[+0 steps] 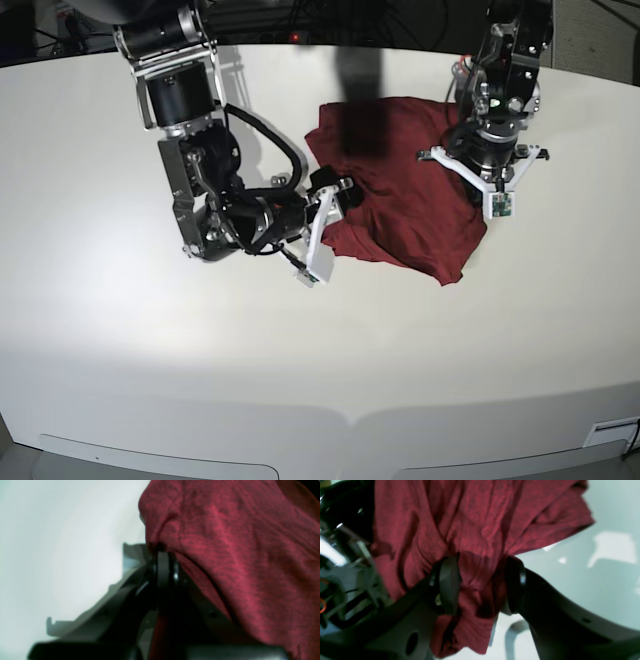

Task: Fold the T-shirt properly
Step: 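Tuck and straighten the red square's edge with the right gripper, then release the shirt and lift both grippers away from the square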

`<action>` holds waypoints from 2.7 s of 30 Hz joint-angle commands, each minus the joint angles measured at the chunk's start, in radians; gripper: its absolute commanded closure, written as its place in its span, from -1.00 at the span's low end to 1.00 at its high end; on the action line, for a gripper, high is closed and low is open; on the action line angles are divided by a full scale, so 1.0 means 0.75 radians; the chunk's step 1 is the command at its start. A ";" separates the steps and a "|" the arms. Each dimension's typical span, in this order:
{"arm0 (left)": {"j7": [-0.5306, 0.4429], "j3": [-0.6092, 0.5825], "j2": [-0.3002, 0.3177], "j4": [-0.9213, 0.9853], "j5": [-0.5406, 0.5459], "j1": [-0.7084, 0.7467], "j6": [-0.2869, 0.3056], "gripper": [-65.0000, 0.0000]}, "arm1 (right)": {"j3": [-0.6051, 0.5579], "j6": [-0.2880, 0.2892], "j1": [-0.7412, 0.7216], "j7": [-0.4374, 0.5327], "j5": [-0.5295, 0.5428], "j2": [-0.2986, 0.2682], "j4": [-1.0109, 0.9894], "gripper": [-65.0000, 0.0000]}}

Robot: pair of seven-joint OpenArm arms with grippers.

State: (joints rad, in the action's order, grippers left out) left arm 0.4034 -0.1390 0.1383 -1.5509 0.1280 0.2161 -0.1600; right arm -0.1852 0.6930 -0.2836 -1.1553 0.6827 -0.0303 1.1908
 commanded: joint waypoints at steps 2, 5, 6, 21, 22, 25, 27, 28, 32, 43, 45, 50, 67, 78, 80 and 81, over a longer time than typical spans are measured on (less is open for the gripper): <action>-0.016 0.000 0.005 -0.021 -0.010 -0.008 0.000 1.00 | 0.002 0.007 -0.063 -0.036 0.087 0.003 0.024 0.11; -0.016 0.000 0.005 -0.021 -0.010 -0.008 0.000 1.00 | 0.003 0.007 -0.096 -0.085 0.110 0.003 0.044 0.11; -0.016 0.000 0.005 -0.021 -0.010 -0.008 0.000 1.00 | 0.003 0.007 -0.106 -0.092 0.109 0.003 0.053 0.11; -0.021 0.000 0.005 -0.021 -0.010 -0.008 0.000 1.00 | 0.002 0.007 -0.105 -0.139 0.108 0.005 0.092 0.32; -0.021 0.000 0.005 -0.021 -0.011 -0.008 0.000 1.00 | 0.002 0.007 -0.105 -0.148 0.108 0.007 0.092 0.37; -0.021 0.000 0.005 -0.021 -0.011 -0.008 0.000 1.00 | 0.002 0.007 -0.105 -0.156 0.108 0.007 0.092 0.57; -0.021 0.000 0.005 -0.021 -0.011 -0.008 0.000 1.00 | 0.002 0.007 -0.105 -0.170 0.108 0.006 0.092 0.71; -0.021 0.000 0.005 -0.021 -0.011 -0.008 0.000 1.00 | 0.002 0.007 -0.105 -0.173 0.107 0.005 0.092 0.79; -0.021 0.000 0.005 -0.021 -0.010 -0.008 0.000 1.00 | 0.002 0.007 -0.106 -0.171 0.102 -0.001 0.092 1.00; -0.018 0.000 0.005 -0.021 -0.010 -0.007 0.000 1.00 | 0.002 0.007 -0.247 -0.073 -0.060 -0.001 0.092 1.00; -0.017 0.000 0.005 -0.021 -0.010 -0.008 0.000 1.00 | 0.002 0.007 -0.255 0.008 -0.154 0.000 0.092 1.00; -0.014 0.000 0.005 -0.021 -0.005 -0.007 0.000 1.00 | 0.002 0.007 -0.253 0.154 -0.310 0.000 0.091 1.00; -0.012 0.000 0.005 -0.021 -0.006 -0.008 -0.001 1.00 | 0.002 0.007 -0.254 0.375 -0.619 0.001 0.092 0.13; -0.102 0.000 0.016 -0.349 -0.151 0.128 -0.121 1.00 | 0.344 0.007 -0.256 0.303 -0.552 -0.001 0.261 0.29; -0.161 0.002 0.020 -0.428 -0.152 0.183 -0.121 1.00 | 0.468 0.007 -0.238 0.226 -0.414 -0.006 0.333 0.34; -0.181 0.003 0.020 -0.466 -0.152 0.207 -0.121 1.00 | 0.526 0.007 -0.223 0.194 -0.346 -0.015 0.373 0.43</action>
State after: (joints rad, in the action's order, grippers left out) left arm 0.3054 -0.1383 0.1505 -1.8778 0.0242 0.3809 -0.2493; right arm 0.2134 0.6933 -0.4217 -1.0359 0.4088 -0.0387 1.4544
